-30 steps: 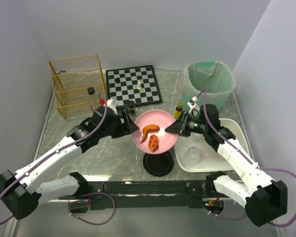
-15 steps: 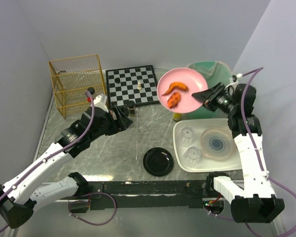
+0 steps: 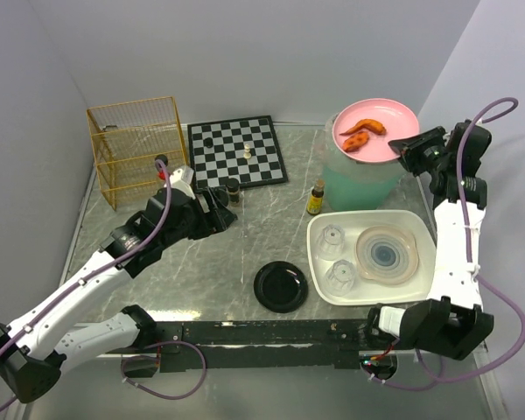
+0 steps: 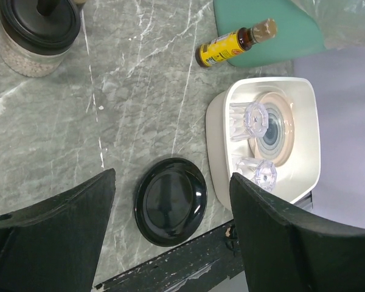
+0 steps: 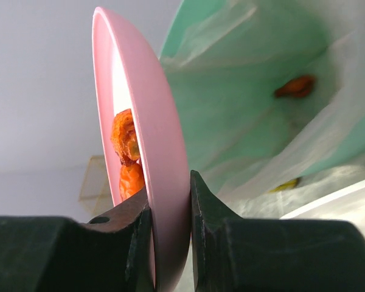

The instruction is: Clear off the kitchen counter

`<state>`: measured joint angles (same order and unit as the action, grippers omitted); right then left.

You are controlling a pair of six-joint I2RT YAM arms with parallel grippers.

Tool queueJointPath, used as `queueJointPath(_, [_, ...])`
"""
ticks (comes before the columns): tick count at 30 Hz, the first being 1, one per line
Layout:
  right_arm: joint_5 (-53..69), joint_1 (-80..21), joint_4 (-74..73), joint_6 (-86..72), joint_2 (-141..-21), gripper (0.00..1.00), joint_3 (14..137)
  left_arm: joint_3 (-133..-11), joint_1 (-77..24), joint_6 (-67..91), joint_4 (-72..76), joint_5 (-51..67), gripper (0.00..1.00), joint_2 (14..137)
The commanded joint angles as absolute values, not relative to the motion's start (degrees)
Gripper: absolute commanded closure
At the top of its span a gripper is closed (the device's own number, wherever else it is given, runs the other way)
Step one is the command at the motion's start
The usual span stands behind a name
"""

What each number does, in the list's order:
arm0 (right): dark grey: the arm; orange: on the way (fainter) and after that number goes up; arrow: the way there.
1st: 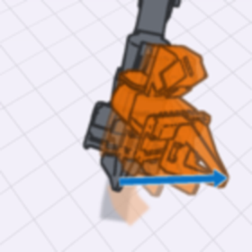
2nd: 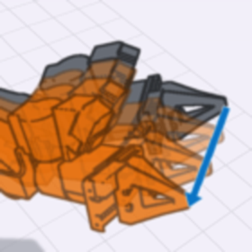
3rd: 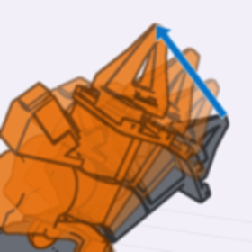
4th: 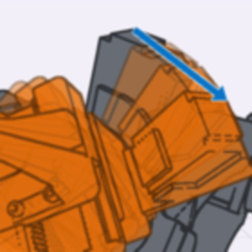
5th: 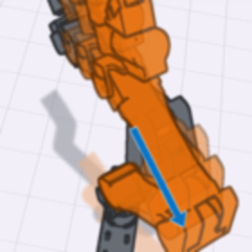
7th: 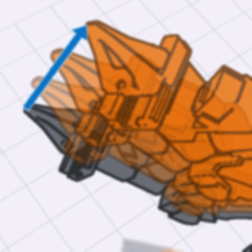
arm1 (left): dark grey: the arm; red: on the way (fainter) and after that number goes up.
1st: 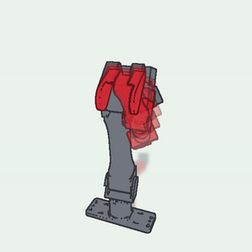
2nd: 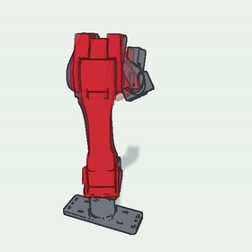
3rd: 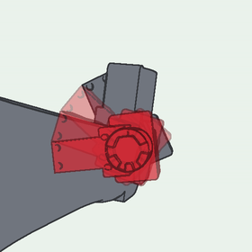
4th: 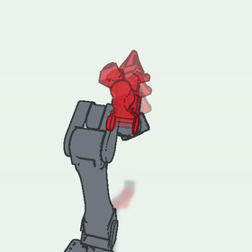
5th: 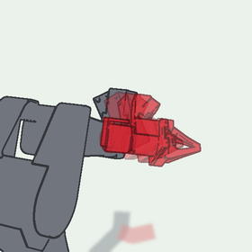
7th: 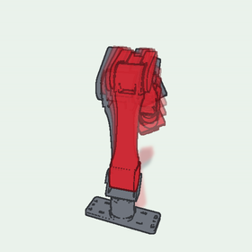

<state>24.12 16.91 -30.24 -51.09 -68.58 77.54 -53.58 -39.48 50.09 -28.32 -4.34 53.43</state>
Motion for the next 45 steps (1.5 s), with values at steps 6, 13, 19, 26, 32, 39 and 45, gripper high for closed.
queueJointPath(6, [13.2, 17.9, -29.0, -43.5, -73.3, 1.00, 85.5, -53.2, -38.2, 47.2, -24.6, -0.5, 0.21, 55.2])
queueJointPath(13, [8.0, 17.8, -27.4, -35.7, -76.8, 1.00, 87.9, -53.9, -37.4, 45.6, -24.4, 0.5, 0.21, 56.2])
queueJointPath(19, [8.5, 17.4, -24.2, -30.3, -78.2, 1.00, 87.9, -53.7, -36.7, 45.0, -23.6, 2.9, 0.23, 57.0])
queueJointPath(26, [1.9, 12.4, -21.4, -22.4, -78.8, 1.00, 88.8, -53.2, -36.3, 44.6, -23.8, 2.6, 0.23, 56.5])
queueJointPath(32, [-6.7, 4.9, -17.3, -11.9, -78.5, 1.00, 88.6, -52.5, -35.8, 44.6, -23.6, 3.3, 0.23, 56.2])
queueJointPath(39, [-15.3, 0.3, -11.3, -1.1, -75.3, 1.00, 84.9, -51.7, -35.4, 44.5, -23.4, 3.7, 0.24, 55.7])
queueJointPath(45, [-24.6, -6.4, -6.7, 11.6, -75.3, 1.00, 83.9, -51.1, -35.2, 44.6, -22.5, 4.5, 0.25, 56.2])
